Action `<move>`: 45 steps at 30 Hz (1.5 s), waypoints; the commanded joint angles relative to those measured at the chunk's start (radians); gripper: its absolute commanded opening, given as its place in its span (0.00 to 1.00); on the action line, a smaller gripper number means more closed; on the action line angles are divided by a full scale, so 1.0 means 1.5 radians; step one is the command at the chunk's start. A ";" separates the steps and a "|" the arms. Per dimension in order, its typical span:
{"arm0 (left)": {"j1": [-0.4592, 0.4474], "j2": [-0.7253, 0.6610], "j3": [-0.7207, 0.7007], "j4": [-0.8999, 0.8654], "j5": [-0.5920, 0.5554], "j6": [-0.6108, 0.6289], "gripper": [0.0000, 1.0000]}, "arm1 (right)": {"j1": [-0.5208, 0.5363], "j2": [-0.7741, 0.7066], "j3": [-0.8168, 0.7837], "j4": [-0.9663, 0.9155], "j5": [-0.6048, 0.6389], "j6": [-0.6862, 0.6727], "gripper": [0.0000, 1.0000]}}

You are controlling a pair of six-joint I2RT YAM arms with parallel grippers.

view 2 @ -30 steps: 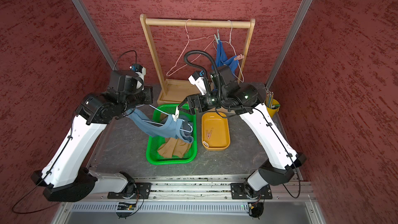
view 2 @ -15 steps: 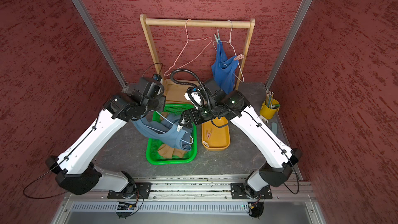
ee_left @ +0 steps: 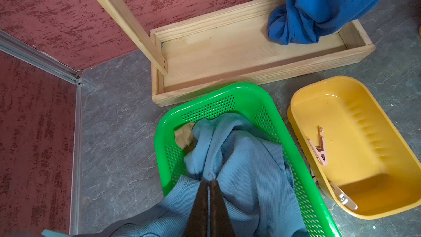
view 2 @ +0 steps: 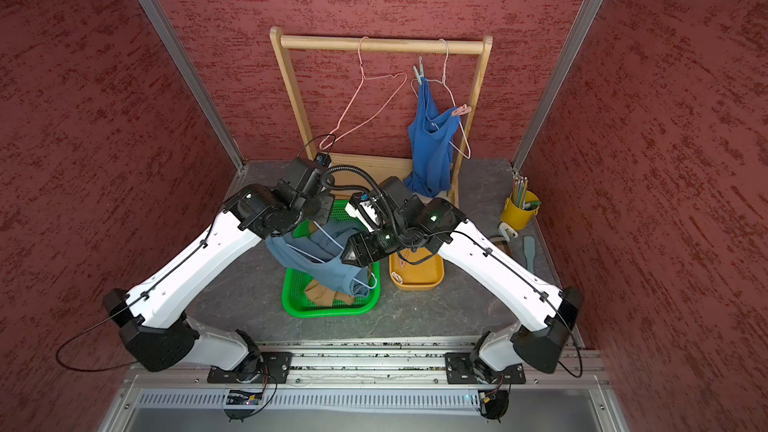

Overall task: Remove the clothespins securing tank tops to the hanger
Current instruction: Remove the clothespin from the hanger.

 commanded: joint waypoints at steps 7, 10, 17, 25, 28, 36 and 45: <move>-0.011 -0.043 -0.037 -0.019 0.045 -0.014 0.00 | 0.013 0.027 0.000 0.009 -0.005 -0.037 0.43; -0.010 -0.046 -0.041 -0.024 0.036 -0.007 0.00 | 0.017 0.037 0.004 -0.010 0.016 -0.041 0.43; -0.005 -0.036 -0.034 -0.038 0.007 0.023 0.00 | 0.027 0.043 0.024 -0.045 0.060 -0.036 0.99; -0.010 -0.026 -0.032 -0.046 0.020 0.028 0.00 | 0.051 0.056 0.031 -0.057 0.069 -0.026 0.99; -0.010 -0.027 -0.033 -0.042 0.017 0.033 0.00 | 0.064 0.063 0.024 -0.049 0.080 -0.008 0.99; -0.009 -0.030 -0.029 -0.043 0.016 0.034 0.00 | 0.073 0.051 -0.018 0.000 0.096 0.028 0.99; -0.010 -0.043 -0.041 -0.043 0.004 0.043 0.00 | 0.074 0.049 -0.018 -0.009 0.120 0.039 0.68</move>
